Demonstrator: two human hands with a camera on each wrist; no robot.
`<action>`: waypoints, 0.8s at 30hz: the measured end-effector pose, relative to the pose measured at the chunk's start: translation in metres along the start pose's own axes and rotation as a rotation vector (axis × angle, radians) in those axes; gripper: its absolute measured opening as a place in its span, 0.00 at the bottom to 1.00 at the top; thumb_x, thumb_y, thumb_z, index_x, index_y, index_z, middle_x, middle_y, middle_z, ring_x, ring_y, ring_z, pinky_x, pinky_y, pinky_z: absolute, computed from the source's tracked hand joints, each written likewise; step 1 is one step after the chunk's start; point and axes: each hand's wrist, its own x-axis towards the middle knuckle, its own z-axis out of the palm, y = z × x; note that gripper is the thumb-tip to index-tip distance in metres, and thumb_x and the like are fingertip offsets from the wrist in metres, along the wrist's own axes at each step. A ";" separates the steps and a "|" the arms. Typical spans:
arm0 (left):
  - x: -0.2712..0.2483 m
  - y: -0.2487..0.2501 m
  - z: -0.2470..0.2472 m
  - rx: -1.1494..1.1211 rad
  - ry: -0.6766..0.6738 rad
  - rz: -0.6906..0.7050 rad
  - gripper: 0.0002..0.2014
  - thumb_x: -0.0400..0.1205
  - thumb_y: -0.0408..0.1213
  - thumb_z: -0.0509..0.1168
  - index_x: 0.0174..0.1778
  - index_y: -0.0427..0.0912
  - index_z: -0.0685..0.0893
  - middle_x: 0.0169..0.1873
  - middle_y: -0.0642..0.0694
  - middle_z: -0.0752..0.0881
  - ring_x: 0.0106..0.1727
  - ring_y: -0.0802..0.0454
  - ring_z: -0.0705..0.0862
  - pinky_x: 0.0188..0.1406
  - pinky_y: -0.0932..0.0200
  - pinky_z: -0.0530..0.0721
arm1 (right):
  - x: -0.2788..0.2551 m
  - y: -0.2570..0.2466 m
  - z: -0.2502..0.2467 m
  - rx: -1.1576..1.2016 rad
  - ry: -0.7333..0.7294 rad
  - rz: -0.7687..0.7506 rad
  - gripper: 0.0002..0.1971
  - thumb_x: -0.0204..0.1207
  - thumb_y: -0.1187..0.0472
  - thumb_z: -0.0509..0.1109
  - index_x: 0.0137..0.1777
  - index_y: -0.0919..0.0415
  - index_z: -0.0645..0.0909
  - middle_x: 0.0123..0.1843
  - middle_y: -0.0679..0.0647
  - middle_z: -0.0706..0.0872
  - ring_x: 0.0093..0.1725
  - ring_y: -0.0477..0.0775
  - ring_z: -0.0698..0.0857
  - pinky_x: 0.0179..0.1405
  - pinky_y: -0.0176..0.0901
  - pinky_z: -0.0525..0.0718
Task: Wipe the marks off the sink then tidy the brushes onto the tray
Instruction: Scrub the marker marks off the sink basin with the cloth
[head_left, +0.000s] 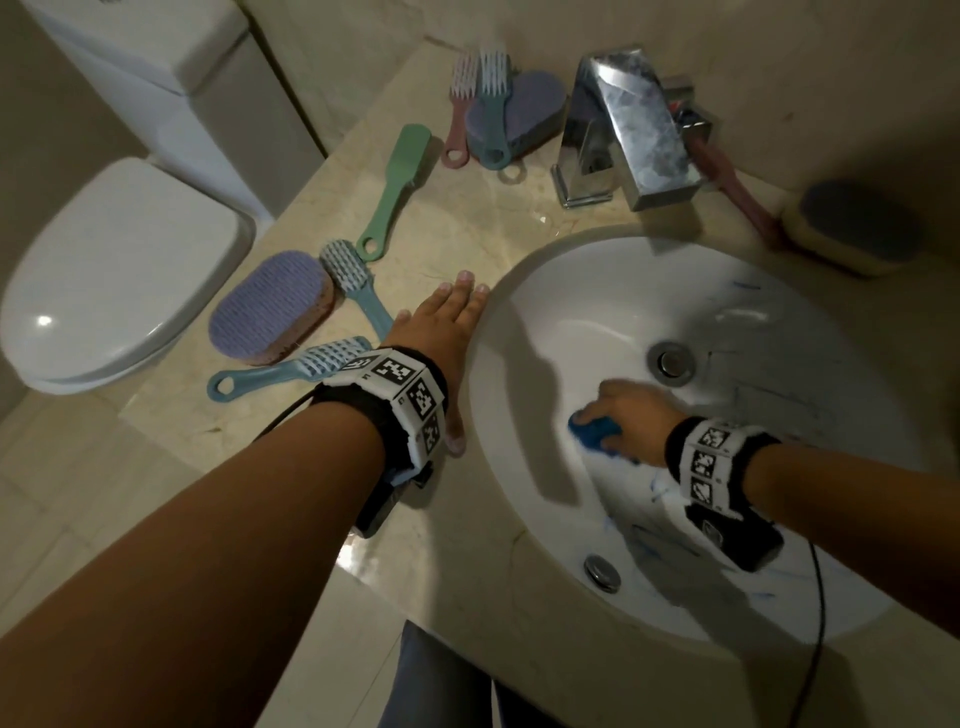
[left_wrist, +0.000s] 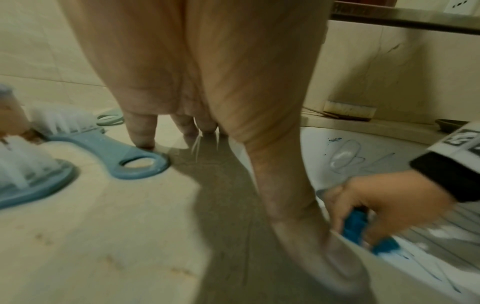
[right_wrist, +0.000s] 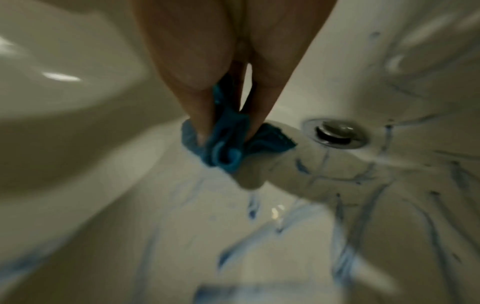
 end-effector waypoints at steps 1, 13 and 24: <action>0.000 0.000 0.000 0.006 -0.002 -0.001 0.83 0.45 0.52 0.86 0.79 0.45 0.27 0.80 0.47 0.28 0.83 0.46 0.34 0.83 0.42 0.51 | -0.009 -0.008 0.003 -0.031 -0.080 -0.065 0.22 0.74 0.65 0.70 0.68 0.53 0.79 0.57 0.59 0.77 0.58 0.58 0.77 0.57 0.41 0.72; 0.003 -0.002 0.001 0.010 -0.003 -0.006 0.83 0.43 0.53 0.86 0.79 0.45 0.27 0.80 0.47 0.27 0.83 0.46 0.34 0.83 0.41 0.51 | -0.015 -0.027 -0.005 -0.011 -0.209 -0.079 0.20 0.73 0.63 0.69 0.66 0.51 0.80 0.58 0.56 0.78 0.59 0.56 0.78 0.51 0.38 0.69; 0.005 -0.002 0.001 0.010 -0.006 0.000 0.84 0.42 0.54 0.86 0.80 0.45 0.27 0.80 0.46 0.28 0.83 0.46 0.35 0.82 0.41 0.51 | -0.033 -0.033 0.003 0.130 -0.238 -0.075 0.20 0.73 0.57 0.73 0.66 0.51 0.80 0.53 0.54 0.78 0.57 0.53 0.78 0.51 0.35 0.70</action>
